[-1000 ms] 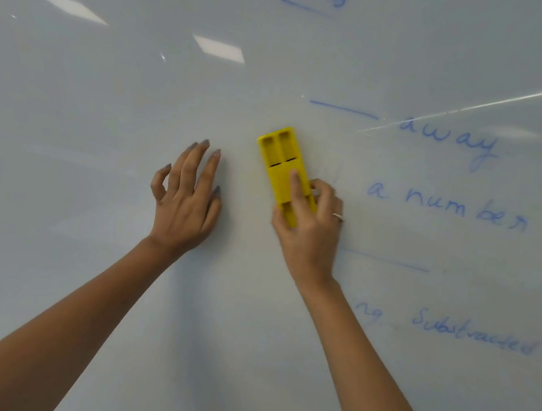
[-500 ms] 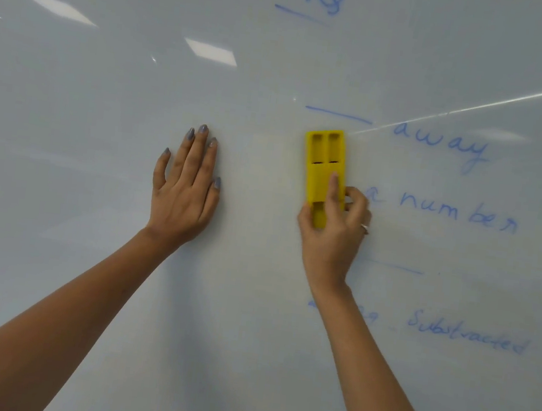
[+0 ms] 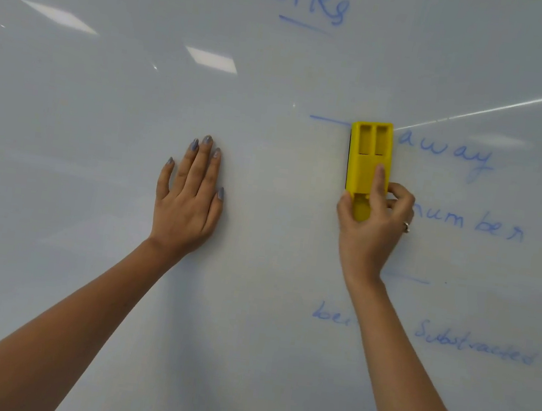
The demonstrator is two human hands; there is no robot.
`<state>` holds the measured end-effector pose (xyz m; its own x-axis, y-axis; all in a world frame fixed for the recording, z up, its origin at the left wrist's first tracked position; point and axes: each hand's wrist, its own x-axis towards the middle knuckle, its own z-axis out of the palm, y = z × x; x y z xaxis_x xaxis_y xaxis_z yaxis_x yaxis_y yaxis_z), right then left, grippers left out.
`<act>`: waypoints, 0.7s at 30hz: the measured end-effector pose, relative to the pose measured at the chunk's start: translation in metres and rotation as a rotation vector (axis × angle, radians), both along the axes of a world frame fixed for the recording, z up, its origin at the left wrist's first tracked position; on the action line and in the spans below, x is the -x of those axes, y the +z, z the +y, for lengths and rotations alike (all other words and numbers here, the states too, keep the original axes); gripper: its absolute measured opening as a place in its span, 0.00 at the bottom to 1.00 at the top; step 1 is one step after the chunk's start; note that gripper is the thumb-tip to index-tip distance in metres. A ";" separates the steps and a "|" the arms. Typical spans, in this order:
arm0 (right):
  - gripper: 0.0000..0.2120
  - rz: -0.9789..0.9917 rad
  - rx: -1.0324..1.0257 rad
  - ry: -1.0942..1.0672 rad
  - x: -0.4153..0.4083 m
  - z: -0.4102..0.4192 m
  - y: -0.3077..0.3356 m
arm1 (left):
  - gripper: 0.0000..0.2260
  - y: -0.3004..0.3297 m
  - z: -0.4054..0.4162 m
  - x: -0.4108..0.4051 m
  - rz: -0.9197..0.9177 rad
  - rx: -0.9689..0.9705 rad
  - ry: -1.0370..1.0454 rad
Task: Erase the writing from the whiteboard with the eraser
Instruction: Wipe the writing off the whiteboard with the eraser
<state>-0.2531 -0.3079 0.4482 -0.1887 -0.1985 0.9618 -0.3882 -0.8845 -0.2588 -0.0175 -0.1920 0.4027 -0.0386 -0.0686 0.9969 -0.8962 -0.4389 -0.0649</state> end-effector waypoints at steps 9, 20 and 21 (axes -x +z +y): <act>0.20 0.453 0.356 0.048 -0.034 0.032 0.004 | 0.23 0.023 0.007 0.004 -0.039 0.036 -0.051; 0.23 -0.171 -0.049 0.063 0.008 -0.009 0.076 | 0.25 0.070 -0.011 0.013 -0.013 -0.026 -0.018; 0.23 -0.204 -0.077 0.073 0.006 -0.008 0.076 | 0.25 0.068 -0.013 0.014 -0.002 -0.023 -0.026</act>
